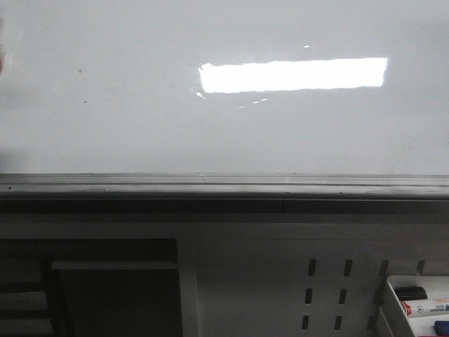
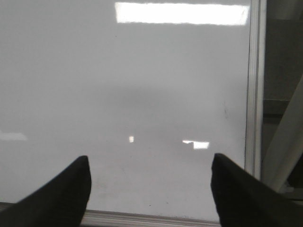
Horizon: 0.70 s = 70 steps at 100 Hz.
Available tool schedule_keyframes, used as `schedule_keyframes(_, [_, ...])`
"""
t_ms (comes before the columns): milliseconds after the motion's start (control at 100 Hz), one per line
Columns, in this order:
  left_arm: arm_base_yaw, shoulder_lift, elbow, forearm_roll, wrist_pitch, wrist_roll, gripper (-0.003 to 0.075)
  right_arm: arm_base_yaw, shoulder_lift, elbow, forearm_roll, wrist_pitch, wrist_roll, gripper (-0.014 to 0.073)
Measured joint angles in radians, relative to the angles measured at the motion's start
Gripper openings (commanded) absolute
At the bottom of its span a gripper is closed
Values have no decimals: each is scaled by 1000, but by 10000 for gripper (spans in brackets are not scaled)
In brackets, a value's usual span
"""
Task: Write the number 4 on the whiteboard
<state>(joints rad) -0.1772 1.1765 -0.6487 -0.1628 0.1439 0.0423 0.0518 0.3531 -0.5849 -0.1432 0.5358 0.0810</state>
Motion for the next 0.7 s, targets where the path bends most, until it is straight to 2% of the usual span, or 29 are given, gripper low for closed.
schedule_keyframes(180, [0,-23,-7,2,49,0,-20,0,0,-34,49,19,0,478])
schedule_keyframes(280, [0,-64,-30,19,141,6,-20,0,15,-81,83,79,0,478])
schedule_keyframes(380, [0,-112,-84,23,268,73,-20,11,52,-137,143,154,-42,478])
schedule_keyframes(520, [0,-156,-186,-63,489,291,-20,46,145,-219,311,256,-240,478])
schedule_keyframes(700, [0,-168,-286,-392,793,768,-20,121,318,-334,583,390,-598,478])
